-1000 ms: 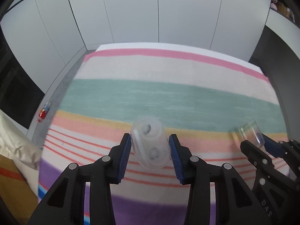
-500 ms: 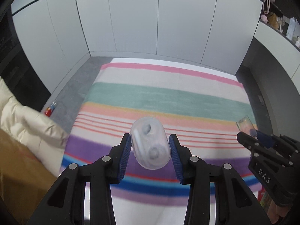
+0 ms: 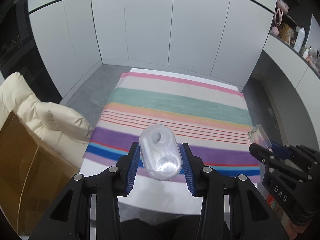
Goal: Organize objects
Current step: 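Lift the clear case and glass bottle and carry both toward the cardboard box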
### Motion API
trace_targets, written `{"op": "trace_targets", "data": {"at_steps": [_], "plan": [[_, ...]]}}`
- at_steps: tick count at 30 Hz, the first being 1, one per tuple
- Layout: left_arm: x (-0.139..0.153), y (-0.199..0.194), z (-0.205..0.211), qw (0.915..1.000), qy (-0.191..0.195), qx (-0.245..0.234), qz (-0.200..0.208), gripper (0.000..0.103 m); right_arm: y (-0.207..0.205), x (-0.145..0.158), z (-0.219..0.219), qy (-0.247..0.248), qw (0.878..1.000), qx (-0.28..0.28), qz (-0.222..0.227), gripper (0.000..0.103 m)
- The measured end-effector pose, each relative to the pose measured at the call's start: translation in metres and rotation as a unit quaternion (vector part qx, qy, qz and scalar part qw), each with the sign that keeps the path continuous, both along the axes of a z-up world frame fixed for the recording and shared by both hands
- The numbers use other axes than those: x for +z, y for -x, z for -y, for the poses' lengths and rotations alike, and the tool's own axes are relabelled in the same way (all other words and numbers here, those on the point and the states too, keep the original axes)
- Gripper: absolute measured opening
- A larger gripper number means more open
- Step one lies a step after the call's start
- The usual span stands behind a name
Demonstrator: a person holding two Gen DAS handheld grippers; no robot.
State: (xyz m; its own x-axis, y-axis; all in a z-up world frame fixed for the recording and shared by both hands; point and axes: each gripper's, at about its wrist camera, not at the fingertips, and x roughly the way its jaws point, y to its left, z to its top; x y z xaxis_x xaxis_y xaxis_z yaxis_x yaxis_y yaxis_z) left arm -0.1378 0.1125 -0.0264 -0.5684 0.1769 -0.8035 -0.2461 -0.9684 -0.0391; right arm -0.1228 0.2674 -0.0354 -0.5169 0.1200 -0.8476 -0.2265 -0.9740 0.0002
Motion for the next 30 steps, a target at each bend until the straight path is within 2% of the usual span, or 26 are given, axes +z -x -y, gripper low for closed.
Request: {"op": "trace_targets", "data": {"at_steps": [3,10,14,30], "plan": [[0.010,-0.015,0.008,0.9999,0.000,0.000,-0.016,0.042,-0.010,0.010,0.011,0.016,1.000,0.012,-0.013,0.029],[0.022,-0.031,0.032,0.9993,-0.023,0.001,-0.031,0.042,-0.016,0.034,0.035,0.016,0.998,0.037,-0.049,0.029],[0.019,-0.029,0.052,0.9988,-0.041,0.015,-0.022,0.042,-0.007,0.037,0.040,0.042,0.997,0.041,-0.057,0.029],[0.024,-0.029,0.114,0.9954,-0.033,0.070,-0.056,0.042,0.028,0.033,0.087,0.047,0.993,0.079,-0.078,0.029]]}}
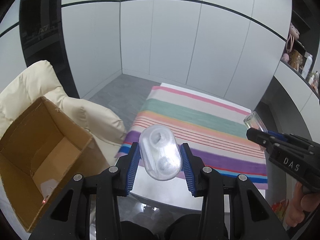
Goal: Organize objects
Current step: 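Lift the clear case and glass bottle and carry both toward the cardboard box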
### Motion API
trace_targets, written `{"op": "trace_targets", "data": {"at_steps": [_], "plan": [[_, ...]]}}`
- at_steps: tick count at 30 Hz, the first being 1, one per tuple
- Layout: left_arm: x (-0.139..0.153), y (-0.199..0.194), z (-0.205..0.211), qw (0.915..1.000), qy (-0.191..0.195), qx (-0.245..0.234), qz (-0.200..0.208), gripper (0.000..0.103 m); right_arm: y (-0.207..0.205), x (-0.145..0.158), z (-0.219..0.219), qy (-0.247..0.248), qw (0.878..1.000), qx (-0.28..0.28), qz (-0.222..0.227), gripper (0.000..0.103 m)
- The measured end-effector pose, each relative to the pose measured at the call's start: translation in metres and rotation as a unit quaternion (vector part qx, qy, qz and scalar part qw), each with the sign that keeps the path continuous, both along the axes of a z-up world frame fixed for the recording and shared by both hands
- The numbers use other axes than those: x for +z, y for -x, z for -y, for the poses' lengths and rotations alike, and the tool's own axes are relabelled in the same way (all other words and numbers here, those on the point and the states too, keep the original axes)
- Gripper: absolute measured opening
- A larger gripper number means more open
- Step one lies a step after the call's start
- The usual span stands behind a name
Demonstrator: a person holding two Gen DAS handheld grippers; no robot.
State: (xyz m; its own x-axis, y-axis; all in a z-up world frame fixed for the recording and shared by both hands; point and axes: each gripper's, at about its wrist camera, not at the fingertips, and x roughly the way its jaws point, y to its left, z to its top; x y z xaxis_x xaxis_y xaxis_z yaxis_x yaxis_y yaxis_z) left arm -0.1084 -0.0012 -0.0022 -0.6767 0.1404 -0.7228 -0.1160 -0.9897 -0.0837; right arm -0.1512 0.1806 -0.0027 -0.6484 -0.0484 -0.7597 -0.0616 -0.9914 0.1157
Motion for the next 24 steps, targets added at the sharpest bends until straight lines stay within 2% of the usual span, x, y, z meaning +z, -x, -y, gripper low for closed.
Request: {"op": "trace_targets", "data": {"at_steps": [3,6,16,24], "plan": [[0.003,0.000,0.012,0.9998,0.008,0.013,-0.012,0.043,0.003,-0.001,0.014,-0.024,1.000,0.011,-0.005,0.029],[0.006,0.001,0.024,0.9996,0.009,0.022,-0.017,0.043,0.007,-0.001,0.026,-0.016,0.999,0.027,-0.005,0.029],[0.006,-0.001,0.058,0.9983,0.013,0.052,-0.022,0.043,0.015,0.002,0.073,-0.039,0.996,0.074,-0.023,0.029],[0.003,-0.007,0.092,0.9963,0.006,0.085,-0.014,0.043,0.021,0.004,0.107,-0.045,0.993,0.102,-0.028,0.029]]}}
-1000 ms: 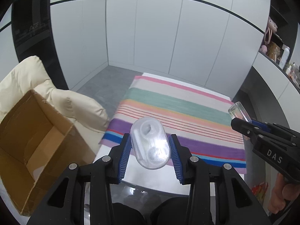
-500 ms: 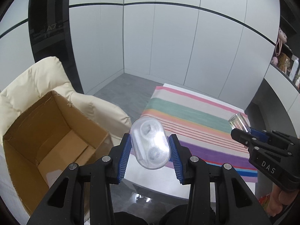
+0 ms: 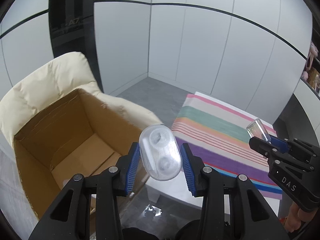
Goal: Organize objects
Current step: 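Lift the clear case and glass bottle and carry both toward the cardboard box, then open the left gripper over the box while the right gripper drops the bottle in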
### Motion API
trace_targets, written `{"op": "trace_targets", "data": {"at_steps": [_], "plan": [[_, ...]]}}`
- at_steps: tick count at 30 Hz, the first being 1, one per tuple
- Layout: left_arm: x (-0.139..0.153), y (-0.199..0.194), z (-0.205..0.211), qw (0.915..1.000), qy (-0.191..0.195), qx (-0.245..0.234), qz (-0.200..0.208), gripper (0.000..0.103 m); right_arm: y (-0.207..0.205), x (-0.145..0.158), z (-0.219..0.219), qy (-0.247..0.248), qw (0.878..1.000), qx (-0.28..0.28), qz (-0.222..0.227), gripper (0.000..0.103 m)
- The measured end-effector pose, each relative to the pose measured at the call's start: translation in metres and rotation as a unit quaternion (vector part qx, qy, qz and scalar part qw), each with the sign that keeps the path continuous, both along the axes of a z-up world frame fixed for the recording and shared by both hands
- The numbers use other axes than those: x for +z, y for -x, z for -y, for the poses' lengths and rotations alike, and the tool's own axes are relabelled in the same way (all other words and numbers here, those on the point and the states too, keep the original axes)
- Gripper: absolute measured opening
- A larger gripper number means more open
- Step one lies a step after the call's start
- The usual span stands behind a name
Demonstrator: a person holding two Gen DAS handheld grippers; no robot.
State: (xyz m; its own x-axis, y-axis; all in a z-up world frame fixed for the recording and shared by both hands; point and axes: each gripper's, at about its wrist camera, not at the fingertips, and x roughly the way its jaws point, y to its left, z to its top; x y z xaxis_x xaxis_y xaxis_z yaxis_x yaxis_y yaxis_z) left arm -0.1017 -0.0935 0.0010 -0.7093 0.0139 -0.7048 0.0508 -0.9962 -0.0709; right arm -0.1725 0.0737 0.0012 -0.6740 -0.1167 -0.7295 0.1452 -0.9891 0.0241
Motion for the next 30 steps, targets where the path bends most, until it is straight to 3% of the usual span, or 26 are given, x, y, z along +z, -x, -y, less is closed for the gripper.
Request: {"op": "trace_targets", "data": {"at_steps": [26,27,30], "plan": [[-0.015,-0.018,0.093,0.9964,0.013,0.081,0.019,0.044,0.006,0.003,0.101,-0.005,0.996,0.093,-0.010,0.029],[-0.015,-0.021,0.097,0.9961,0.013,0.085,0.018,0.045,0.006,0.003,0.105,-0.005,0.995,0.096,-0.010,0.029],[-0.014,-0.026,0.108,0.9946,0.015,0.102,0.013,0.066,0.006,0.003,0.114,-0.005,0.994,0.104,-0.011,0.029]]}}
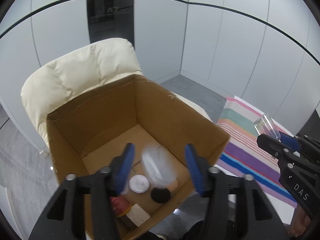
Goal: Organize objects
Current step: 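Open the left gripper over the box while the right gripper drops the bottle in, then withdraw both tools from the box back toward the table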
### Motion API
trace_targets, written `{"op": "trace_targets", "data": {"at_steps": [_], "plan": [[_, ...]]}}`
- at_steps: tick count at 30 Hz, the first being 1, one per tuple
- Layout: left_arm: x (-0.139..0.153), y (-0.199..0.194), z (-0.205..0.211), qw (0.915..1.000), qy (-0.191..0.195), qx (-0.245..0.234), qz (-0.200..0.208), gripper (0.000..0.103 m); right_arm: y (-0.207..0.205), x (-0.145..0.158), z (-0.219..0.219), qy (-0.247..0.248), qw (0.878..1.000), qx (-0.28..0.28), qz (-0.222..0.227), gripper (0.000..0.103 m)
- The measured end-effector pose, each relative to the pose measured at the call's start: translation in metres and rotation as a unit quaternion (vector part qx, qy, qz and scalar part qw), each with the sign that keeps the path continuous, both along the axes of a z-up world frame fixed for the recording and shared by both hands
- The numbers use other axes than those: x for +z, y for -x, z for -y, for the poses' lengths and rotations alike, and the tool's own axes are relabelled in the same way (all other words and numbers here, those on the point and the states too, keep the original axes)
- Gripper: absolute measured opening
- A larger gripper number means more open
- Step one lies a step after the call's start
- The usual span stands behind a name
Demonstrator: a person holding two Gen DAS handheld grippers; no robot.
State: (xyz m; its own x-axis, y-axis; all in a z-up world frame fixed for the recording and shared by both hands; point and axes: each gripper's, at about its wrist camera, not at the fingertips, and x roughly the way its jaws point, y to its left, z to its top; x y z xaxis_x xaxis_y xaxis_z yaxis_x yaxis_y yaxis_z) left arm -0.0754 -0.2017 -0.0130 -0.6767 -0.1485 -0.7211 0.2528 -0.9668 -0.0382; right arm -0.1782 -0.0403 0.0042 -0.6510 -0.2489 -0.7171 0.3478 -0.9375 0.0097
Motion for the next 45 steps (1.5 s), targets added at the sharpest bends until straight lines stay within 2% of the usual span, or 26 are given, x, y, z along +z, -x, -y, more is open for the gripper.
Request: {"op": "trace_targets", "data": {"at_steps": [4,5,13,25,27,29,38,41,45], "plan": [[0.001,-0.010,0.016,0.9997,0.002,0.026,-0.005,0.101,0.002,-0.001,0.013,0.003,1.000,0.012,0.003,0.029],[0.002,-0.014,0.019,0.9994,-0.001,0.034,-0.009,0.103,0.002,-0.001,0.017,0.004,1.000,0.015,0.004,0.029],[0.004,-0.033,0.053,0.9974,-0.009,0.071,-0.008,0.103,0.004,-0.003,0.051,0.008,0.999,0.043,0.013,0.030],[0.009,-0.063,0.095,0.9931,0.005,0.117,-0.012,0.103,-0.003,-0.007,0.111,0.009,0.994,0.108,0.022,0.031],[0.010,-0.068,0.101,0.9923,0.004,0.123,-0.013,0.103,-0.006,-0.006,0.117,0.009,0.993,0.115,0.017,0.043],[0.010,-0.069,0.105,0.9918,0.004,0.127,-0.012,0.103,-0.007,-0.006,0.120,0.010,0.993,0.116,0.014,0.067],[0.008,-0.064,0.103,0.9919,-0.001,0.127,-0.011,0.103,-0.004,-0.004,0.110,0.003,0.996,0.089,0.010,0.096],[0.008,-0.060,0.095,0.9928,0.000,0.119,-0.011,0.103,0.000,-0.004,0.101,0.000,0.997,0.073,0.007,0.101],[0.007,-0.052,0.084,0.9941,0.003,0.108,-0.010,0.103,0.007,-0.004,0.084,0.010,0.999,0.050,0.013,0.103]]}}
